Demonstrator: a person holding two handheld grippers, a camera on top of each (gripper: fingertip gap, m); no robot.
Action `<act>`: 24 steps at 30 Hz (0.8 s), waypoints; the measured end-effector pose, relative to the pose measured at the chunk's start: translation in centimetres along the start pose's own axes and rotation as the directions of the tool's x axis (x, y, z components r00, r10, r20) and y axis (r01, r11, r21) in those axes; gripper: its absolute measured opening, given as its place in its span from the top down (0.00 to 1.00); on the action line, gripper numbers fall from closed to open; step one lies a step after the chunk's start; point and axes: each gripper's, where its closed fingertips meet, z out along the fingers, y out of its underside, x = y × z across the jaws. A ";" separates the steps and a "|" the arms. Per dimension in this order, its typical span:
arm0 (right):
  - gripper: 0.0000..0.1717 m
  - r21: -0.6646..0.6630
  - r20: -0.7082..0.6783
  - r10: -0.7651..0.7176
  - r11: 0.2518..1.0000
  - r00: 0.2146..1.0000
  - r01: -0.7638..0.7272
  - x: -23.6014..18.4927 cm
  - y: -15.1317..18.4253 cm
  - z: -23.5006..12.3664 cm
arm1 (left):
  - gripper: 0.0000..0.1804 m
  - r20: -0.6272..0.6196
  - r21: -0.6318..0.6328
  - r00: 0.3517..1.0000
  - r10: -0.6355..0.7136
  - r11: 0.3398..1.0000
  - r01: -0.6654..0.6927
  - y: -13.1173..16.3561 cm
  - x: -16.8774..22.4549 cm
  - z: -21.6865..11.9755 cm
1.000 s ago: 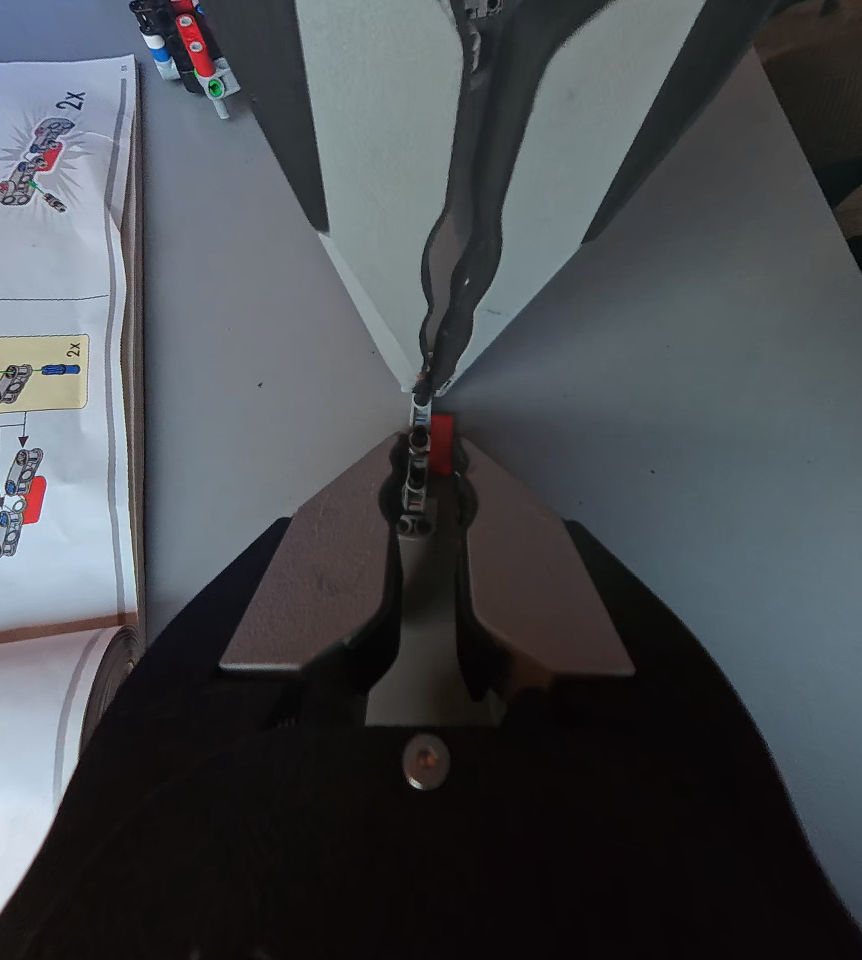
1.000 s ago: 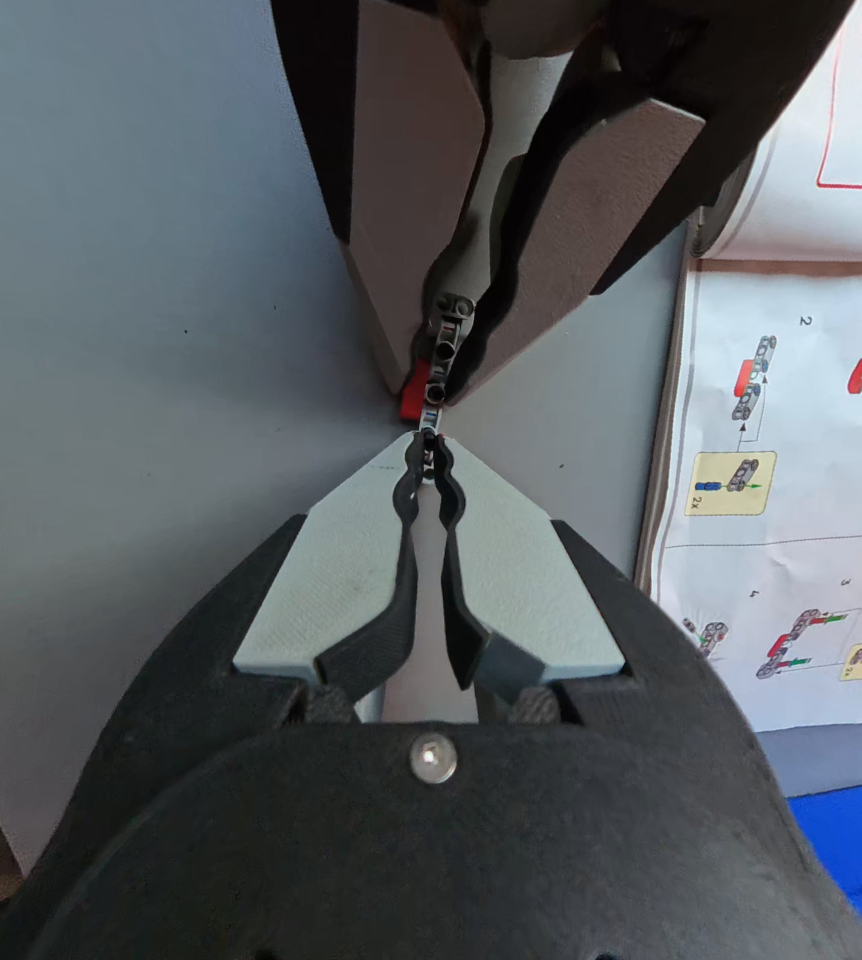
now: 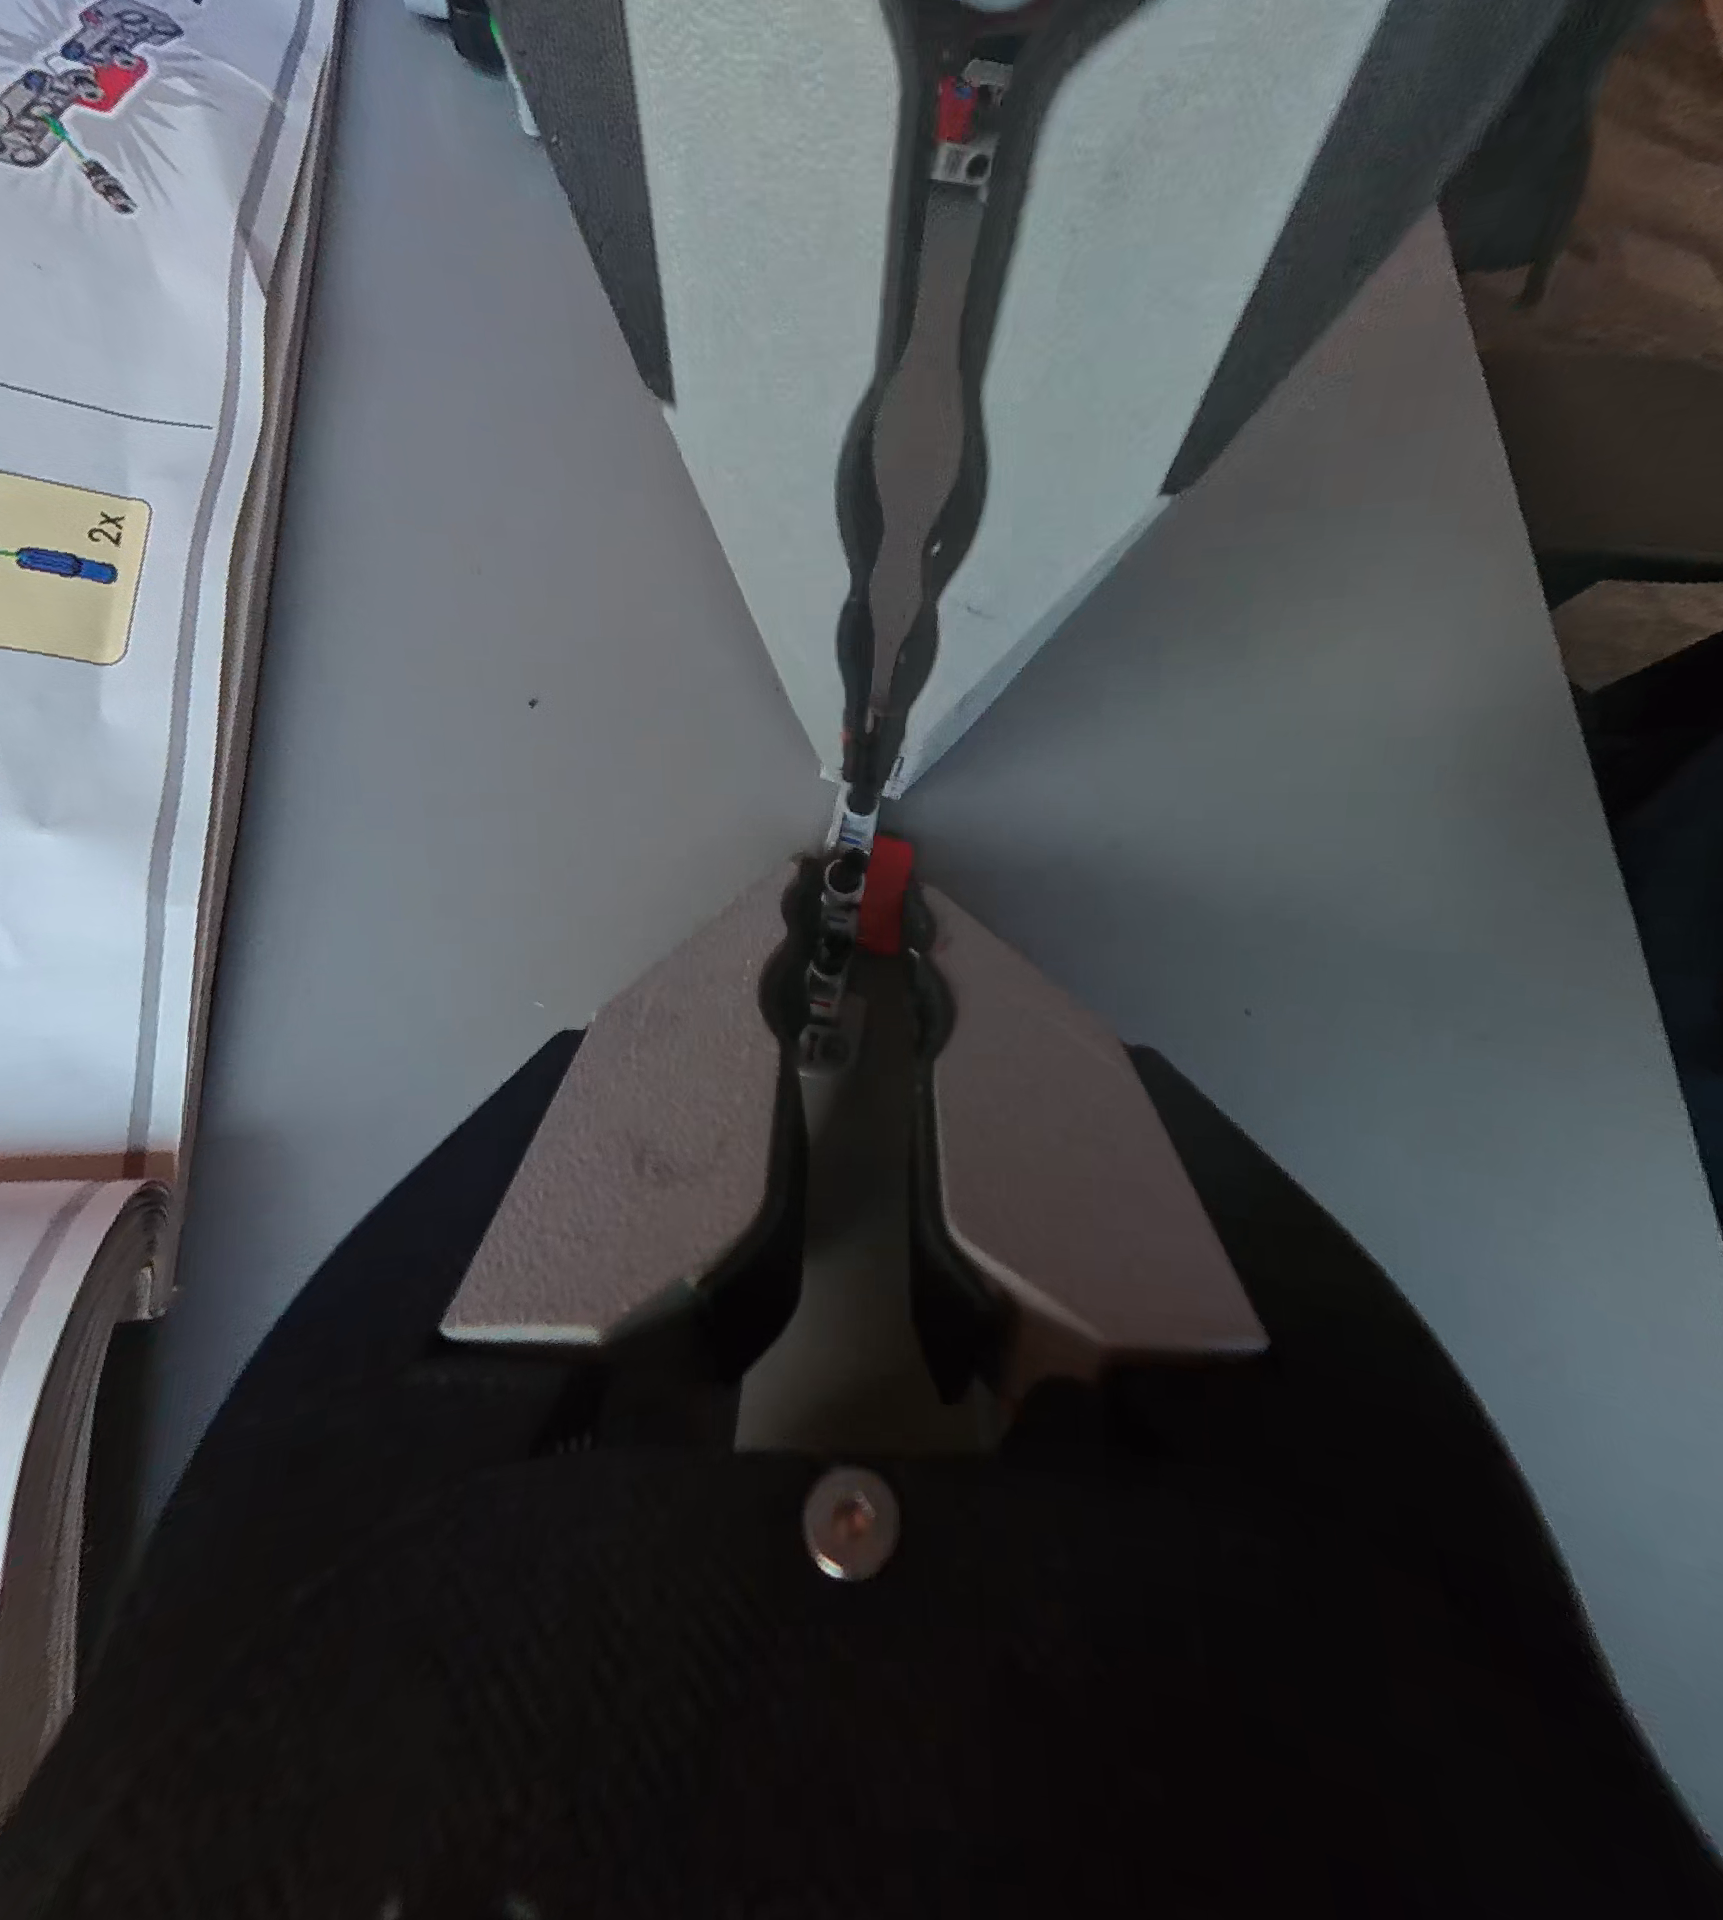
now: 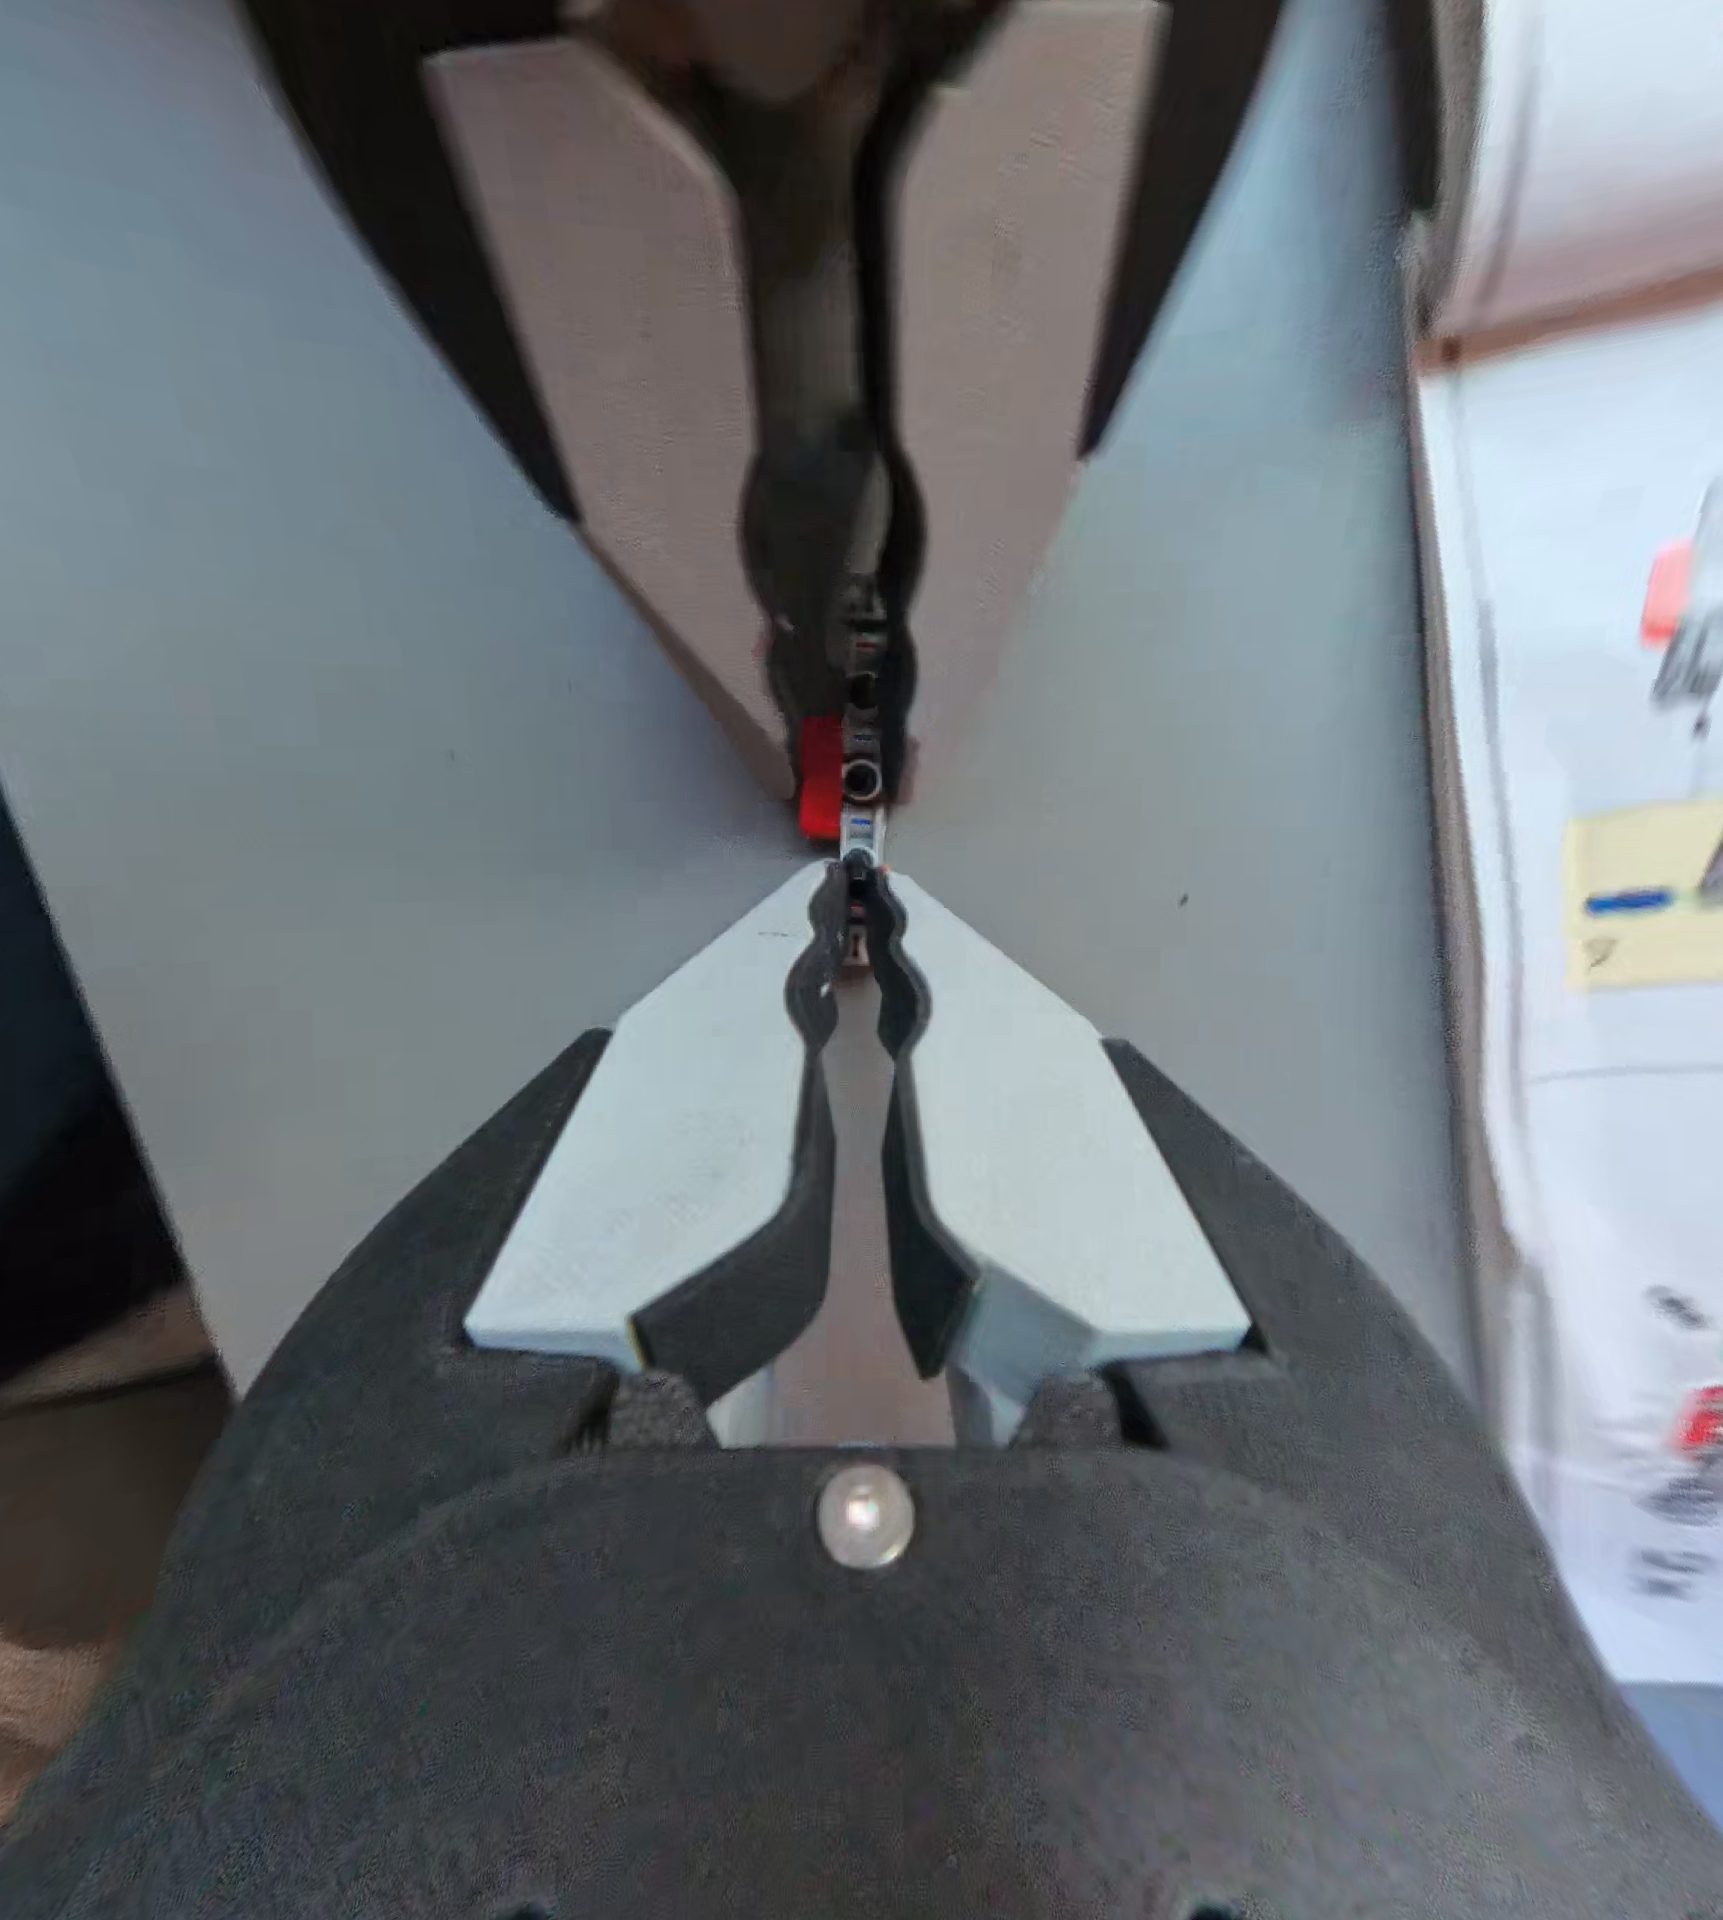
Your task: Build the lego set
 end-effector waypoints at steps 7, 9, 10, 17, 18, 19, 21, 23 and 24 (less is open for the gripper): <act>0.99 0.034 0.018 0.191 0.981 0.981 -0.192 0.0 0.2 0.0 | 0.93 -0.010 0.007 0.999 -0.044 0.999 0.044 0.0 0.0 0.0; 0.99 -0.157 -0.163 -0.142 0.981 0.976 0.117 0.5 0.8 -0.1 | 0.93 -0.008 0.014 0.999 -0.053 0.998 0.053 -0.1 0.0 0.1; 0.99 -0.263 -0.213 -0.301 0.934 0.929 0.242 0.8 1.0 -0.1 | 0.93 -0.007 0.015 0.998 -0.054 0.998 0.054 -0.1 0.0 0.1; 1.00 -0.476 -0.174 -0.636 0.723 0.752 0.501 1.2 0.8 -0.3 | 0.93 -0.023 0.017 0.997 -0.071 0.997 0.071 -0.2 0.0 0.0; 1.00 -0.471 -0.167 -0.615 0.736 0.771 0.486 1.2 0.9 -0.3 | 0.93 -0.023 0.019 0.997 -0.072 0.997 0.073 -0.2 0.0 0.0; 1.00 -0.460 -0.167 -0.576 0.763 0.800 0.453 1.2 0.8 -0.4 | 0.92 -0.027 0.023 0.997 -0.078 0.997 0.079 -0.2 0.0 0.0; 1.00 -0.377 -0.194 -0.449 0.855 0.872 0.356 1.3 0.6 -0.7 | 0.93 -0.041 0.023 0.996 -0.081 0.996 0.082 -0.3 0.2 0.0; 0.99 -0.224 -0.189 -0.285 0.944 0.940 0.241 0.7 0.5 -0.9 | 0.93 -0.029 0.019 0.999 -0.044 0.999 0.045 -0.2 0.4 0.0; 0.99 -0.138 -0.181 -0.213 0.972 0.960 0.190 0.4 0.5 -1.0 | 0.93 -0.006 0.017 1.000 -0.015 1.000 0.015 -0.2 0.5 0.0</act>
